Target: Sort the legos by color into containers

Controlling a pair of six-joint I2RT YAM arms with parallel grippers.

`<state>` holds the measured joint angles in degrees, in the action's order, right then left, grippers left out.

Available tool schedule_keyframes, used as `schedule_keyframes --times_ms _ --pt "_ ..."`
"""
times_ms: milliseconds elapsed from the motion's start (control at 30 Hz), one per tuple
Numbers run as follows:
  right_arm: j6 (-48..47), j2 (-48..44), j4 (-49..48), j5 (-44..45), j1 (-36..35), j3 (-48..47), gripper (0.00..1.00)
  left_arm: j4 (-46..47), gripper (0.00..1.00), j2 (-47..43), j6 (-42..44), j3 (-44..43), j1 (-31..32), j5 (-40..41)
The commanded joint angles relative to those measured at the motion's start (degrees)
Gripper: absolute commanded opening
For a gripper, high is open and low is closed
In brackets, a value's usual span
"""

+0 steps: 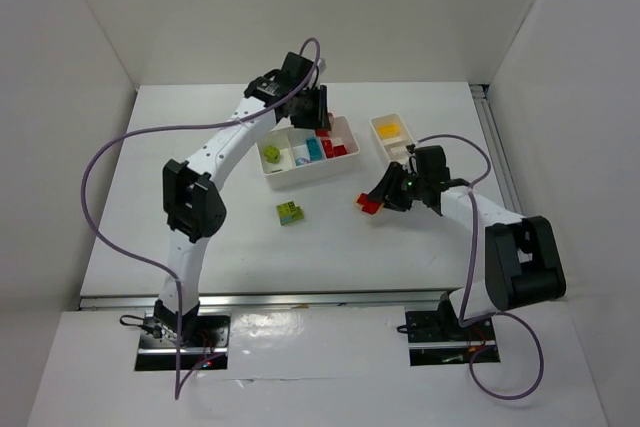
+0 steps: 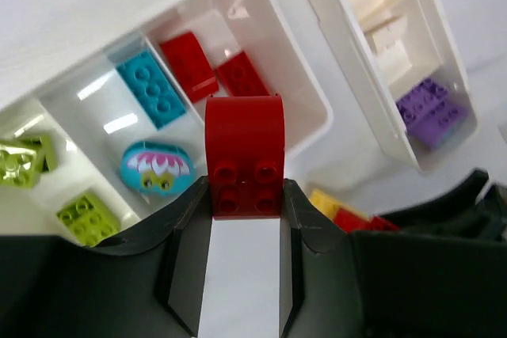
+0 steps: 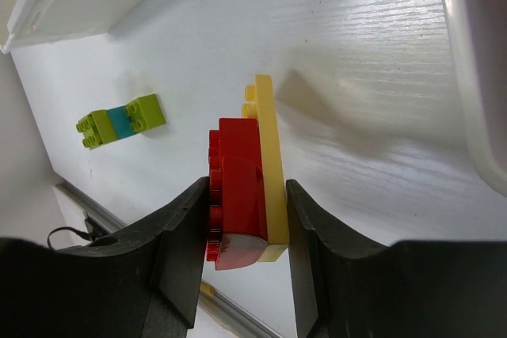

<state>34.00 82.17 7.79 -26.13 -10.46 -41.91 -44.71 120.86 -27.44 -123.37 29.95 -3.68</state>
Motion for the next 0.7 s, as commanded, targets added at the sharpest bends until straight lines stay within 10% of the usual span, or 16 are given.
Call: schedule_keyframes --times_ms 0,200,333,433,667 --pt "-1.13 -2.37 1.44 0.91 0.26 -2.03 0.0 -0.99 0.0 5.16 -0.68 -8.1 -0.25 0.26" --pt "-1.13 -3.5 3.1 1.43 0.26 -2.03 0.0 0.85 0.04 12.72 -1.91 -12.51 -0.25 -1.15" --pt "-1.13 -4.65 3.63 1.43 0.26 -2.56 0.0 2.35 0.57 14.05 -2.53 -13.03 -0.25 -2.72" --pt "-1.74 -4.65 4.95 1.43 0.26 -2.56 0.0 2.87 0.78 13.54 -1.48 -13.65 -0.25 -5.1" --pt "-3.41 -5.18 3.38 -2.85 0.26 -2.56 0.0 2.87 0.76 4.84 2.3 -6.11 -0.25 -12.04"
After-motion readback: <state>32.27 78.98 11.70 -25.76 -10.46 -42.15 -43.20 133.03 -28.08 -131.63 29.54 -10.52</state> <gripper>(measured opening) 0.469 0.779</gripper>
